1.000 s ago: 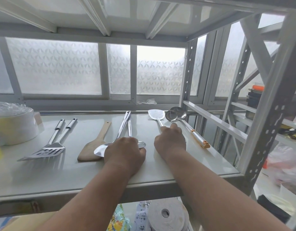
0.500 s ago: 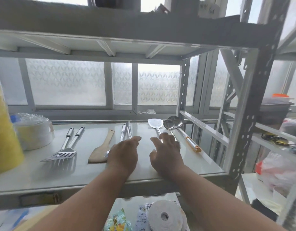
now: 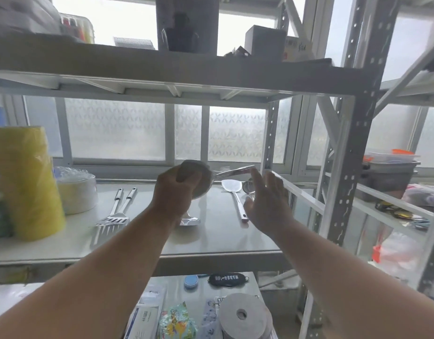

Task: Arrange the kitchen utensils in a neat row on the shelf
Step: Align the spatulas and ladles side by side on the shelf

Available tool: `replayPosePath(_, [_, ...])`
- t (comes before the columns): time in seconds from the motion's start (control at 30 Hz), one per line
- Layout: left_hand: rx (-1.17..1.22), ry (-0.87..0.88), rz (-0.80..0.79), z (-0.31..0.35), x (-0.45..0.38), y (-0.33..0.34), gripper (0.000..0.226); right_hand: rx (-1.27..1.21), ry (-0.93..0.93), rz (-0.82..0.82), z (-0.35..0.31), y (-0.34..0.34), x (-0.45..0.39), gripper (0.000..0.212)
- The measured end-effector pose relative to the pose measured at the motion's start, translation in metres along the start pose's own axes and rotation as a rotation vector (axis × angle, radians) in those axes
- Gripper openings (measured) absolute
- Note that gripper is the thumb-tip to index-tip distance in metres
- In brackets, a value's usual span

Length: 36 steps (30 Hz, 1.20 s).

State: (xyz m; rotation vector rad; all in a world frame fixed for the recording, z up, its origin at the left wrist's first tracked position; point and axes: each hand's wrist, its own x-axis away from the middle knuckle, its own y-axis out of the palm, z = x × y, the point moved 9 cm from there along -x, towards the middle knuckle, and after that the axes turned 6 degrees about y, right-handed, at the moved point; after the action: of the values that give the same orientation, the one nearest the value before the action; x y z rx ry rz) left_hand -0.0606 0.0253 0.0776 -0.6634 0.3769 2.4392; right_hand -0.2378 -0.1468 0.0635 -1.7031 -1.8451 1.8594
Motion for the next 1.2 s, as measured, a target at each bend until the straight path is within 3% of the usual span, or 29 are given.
replayPosePath(0.2, [0.275, -0.070, -0.138, 0.024, 0.000, -0.004, 0.027, 0.092, 0.023, -0.018, 0.016, -0.021, -0.007, 0.078])
replayPosePath(0.4, [0.335, -0.102, -0.117, 0.026, -0.022, -0.037, 0.020, 0.209, 0.066, 0.037, 0.043, -0.027, -0.001, 0.038])
replayPosePath(0.5, [0.403, -0.162, -0.090, 0.023, -0.026, -0.046, 0.025, 0.106, 0.024, 0.047, 0.041, -0.028, 0.007, 0.018])
replayPosePath(0.57, [0.478, -0.194, -0.142, 0.027, -0.024, -0.044, 0.023, 0.052, 0.020, 0.020, 0.038, -0.023, 0.014, 0.018])
replayPosePath(0.73, [0.793, -0.228, -0.429, 0.050, -0.017, -0.021, 0.048, -0.077, 0.024, -0.101, 0.031, 0.000, 0.045, 0.015])
replayPosePath(0.83, [0.780, -0.206, -0.535, 0.055, -0.015, 0.001, 0.037, -0.146, 0.013, -0.183, 0.021, 0.018, 0.067, 0.010])
replayPosePath(0.9, [0.765, -0.234, -0.526, 0.053, -0.015, 0.012, 0.025, -0.195, 0.016, -0.232, 0.016, 0.028, 0.078, 0.008])
replayPosePath(0.97, [0.708, -0.240, -0.524, 0.048, -0.016, 0.022, 0.028, -0.244, 0.029, -0.264, 0.012, 0.034, 0.084, 0.007])
replayPosePath(1.03, [0.604, -0.228, -0.533, 0.043, -0.015, 0.032, 0.043, -0.321, 0.044, -0.296, 0.008, 0.037, 0.088, 0.007])
replayPosePath(1.13, [0.369, -0.206, -0.552, 0.030, -0.013, 0.047, 0.085, -0.443, 0.063, -0.344, -0.002, 0.039, 0.091, 0.005])
replayPosePath(1.2, [0.231, -0.211, -0.604, 0.016, -0.010, 0.059, 0.093, -0.545, 0.069, -0.376, -0.012, 0.039, 0.093, 0.015])
